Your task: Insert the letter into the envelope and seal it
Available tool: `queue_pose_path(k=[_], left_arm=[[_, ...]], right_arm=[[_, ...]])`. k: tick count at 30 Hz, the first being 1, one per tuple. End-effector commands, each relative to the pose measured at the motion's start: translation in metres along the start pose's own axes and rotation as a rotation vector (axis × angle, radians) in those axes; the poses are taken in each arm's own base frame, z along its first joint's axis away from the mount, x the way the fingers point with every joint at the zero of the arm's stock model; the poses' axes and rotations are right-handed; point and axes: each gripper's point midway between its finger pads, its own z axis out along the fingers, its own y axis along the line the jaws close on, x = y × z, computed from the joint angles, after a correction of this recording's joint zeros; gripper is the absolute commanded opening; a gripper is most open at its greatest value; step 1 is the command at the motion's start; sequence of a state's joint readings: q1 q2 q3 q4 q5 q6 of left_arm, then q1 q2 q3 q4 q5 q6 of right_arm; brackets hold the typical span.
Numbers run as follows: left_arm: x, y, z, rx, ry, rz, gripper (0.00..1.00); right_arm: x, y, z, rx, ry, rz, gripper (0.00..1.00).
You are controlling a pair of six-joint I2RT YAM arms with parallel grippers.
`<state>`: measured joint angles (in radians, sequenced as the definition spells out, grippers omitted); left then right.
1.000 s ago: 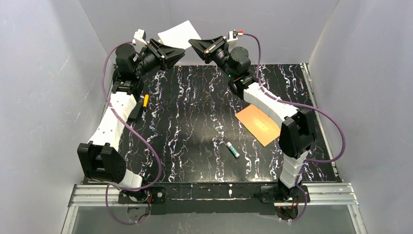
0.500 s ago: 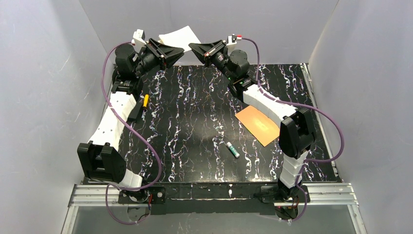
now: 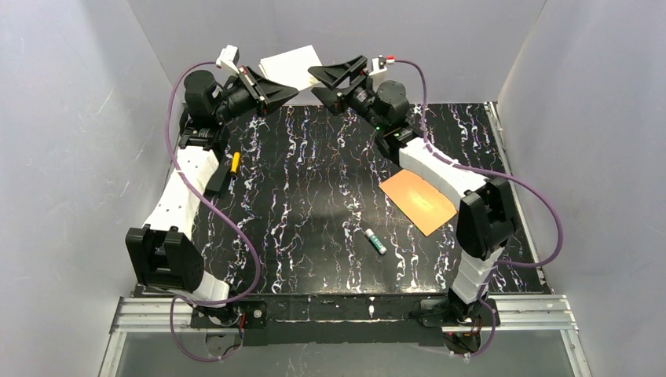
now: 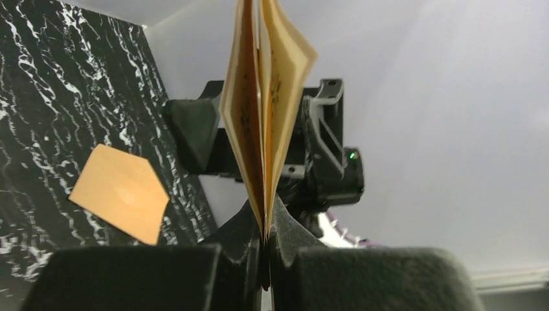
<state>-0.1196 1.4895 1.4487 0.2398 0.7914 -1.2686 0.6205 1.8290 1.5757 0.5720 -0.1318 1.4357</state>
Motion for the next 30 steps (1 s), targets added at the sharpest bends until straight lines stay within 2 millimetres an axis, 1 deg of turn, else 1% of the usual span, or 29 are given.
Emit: queue_pose_path(k=[1,2,3,5,6,10,13,15,18,20,21,23,24,26,28,30], left_arm=[[0.026,-0.007,-0.013,0.089,0.194,0.203,0.00],[0.032,-0.005,-0.016,0.097,0.222,0.216,0.00],[0.037,-0.004,-0.019,0.109,0.248,0.237,0.00],[0.048,-0.006,-0.027,0.140,0.290,0.299,0.00],[0.052,-0.007,-0.030,0.150,0.301,0.328,0.00],[0.066,-0.006,-0.043,0.181,0.328,0.438,0.00],[0.076,-0.006,-0.052,0.215,0.351,0.526,0.00],[0.082,-0.004,-0.057,0.230,0.353,0.593,0.00],[0.089,0.006,-0.065,0.224,0.335,0.735,0.00],[0.091,0.018,-0.068,0.166,0.324,0.824,0.00],[0.092,0.023,-0.070,0.155,0.336,0.903,0.00],[0.099,0.030,-0.075,0.149,0.390,0.947,0.00],[0.101,0.033,-0.077,0.149,0.410,0.964,0.00],[0.107,0.035,-0.081,0.170,0.437,0.988,0.00],[0.114,0.034,-0.085,0.201,0.460,0.999,0.00],[0.120,0.033,-0.090,0.223,0.479,1.001,0.00]], right_arm=[[-0.035,0.035,-0.036,-0.049,-0.014,-0.215,0.99],[-0.041,0.034,-0.043,-0.051,-0.008,-0.261,0.99],[-0.044,0.036,-0.049,-0.062,0.018,-0.289,0.99],[-0.040,0.045,-0.059,-0.117,0.113,-0.429,0.99],[-0.034,0.049,-0.064,-0.141,0.181,-0.492,0.99],[0.000,0.062,-0.084,-0.236,0.468,-0.736,0.99],[0.016,0.070,-0.097,-0.306,0.632,-0.794,0.99],[0.021,0.079,-0.102,-0.353,0.666,-0.813,0.99],[0.022,0.085,-0.102,-0.381,0.661,-0.837,0.99],[0.022,0.087,-0.100,-0.388,0.662,-0.856,0.99],[0.023,0.087,-0.098,-0.384,0.666,-0.860,0.99],[0.021,0.091,-0.091,-0.363,0.638,-0.857,0.98],[0.027,0.094,-0.089,-0.373,0.637,-0.846,0.98],[0.045,0.099,-0.086,-0.417,0.656,-0.848,0.99],[0.064,0.095,-0.086,-0.443,0.702,-0.837,0.99],[0.078,0.085,-0.087,-0.440,0.758,-0.816,0.99]])
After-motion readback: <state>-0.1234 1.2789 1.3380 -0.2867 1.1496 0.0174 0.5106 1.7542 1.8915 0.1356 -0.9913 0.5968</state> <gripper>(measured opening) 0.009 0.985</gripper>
